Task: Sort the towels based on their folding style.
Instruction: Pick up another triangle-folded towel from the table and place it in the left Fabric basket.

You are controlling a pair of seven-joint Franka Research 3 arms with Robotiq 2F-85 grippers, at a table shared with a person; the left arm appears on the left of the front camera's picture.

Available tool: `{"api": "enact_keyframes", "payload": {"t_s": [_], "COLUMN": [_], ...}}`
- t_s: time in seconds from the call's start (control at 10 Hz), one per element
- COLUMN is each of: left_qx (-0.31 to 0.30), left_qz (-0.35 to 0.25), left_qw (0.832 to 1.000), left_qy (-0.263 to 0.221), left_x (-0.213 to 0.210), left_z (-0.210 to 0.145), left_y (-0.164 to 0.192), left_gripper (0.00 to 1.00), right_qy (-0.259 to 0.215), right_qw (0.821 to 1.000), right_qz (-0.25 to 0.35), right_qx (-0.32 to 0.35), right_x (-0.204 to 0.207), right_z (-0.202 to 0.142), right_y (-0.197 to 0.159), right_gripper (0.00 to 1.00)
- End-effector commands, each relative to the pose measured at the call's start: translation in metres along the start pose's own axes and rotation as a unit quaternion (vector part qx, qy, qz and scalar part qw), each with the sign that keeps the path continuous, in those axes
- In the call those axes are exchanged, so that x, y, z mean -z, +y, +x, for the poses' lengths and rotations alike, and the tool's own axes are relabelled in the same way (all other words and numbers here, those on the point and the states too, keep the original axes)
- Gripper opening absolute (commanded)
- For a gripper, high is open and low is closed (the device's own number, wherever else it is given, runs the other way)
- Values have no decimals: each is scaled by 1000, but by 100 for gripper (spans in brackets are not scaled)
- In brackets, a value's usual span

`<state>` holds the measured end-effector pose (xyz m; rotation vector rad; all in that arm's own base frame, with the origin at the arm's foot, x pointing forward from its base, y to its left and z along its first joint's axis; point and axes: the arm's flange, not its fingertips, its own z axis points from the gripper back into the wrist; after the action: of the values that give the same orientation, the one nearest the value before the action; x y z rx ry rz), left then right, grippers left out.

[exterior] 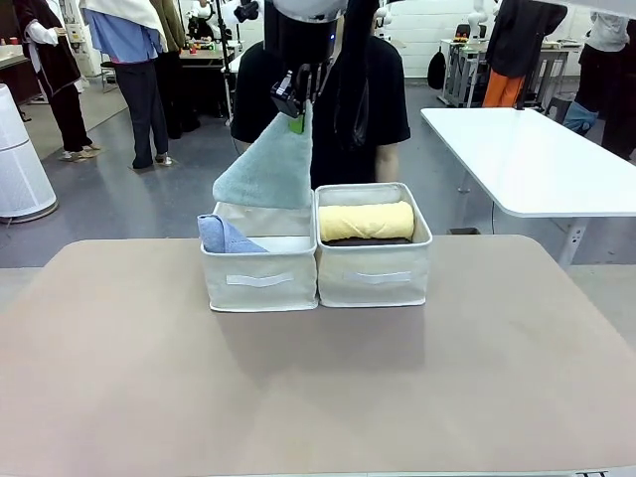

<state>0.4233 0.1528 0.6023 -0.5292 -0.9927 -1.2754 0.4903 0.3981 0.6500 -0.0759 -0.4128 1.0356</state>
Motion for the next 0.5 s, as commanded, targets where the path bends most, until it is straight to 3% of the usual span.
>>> {"api": "enact_keyframes", "payload": {"t_s": [0.0,0.4], "left_qx": [2,2], "left_qz": [-1,-1], "left_qw": [1000,1000], "left_qy": [-5,-5], "left_x": [-1,-1], "left_z": [1,1], "left_y": [-1,-1], "left_gripper": [100,100], "right_qy": [-14,21], "right_qw": [999,997], "right_qz": [8,42], "right_qx": [-35,-59], "right_x": [13,45], "right_z": [31,43], "right_y": [-20,-37], "right_gripper": [15,15]}}
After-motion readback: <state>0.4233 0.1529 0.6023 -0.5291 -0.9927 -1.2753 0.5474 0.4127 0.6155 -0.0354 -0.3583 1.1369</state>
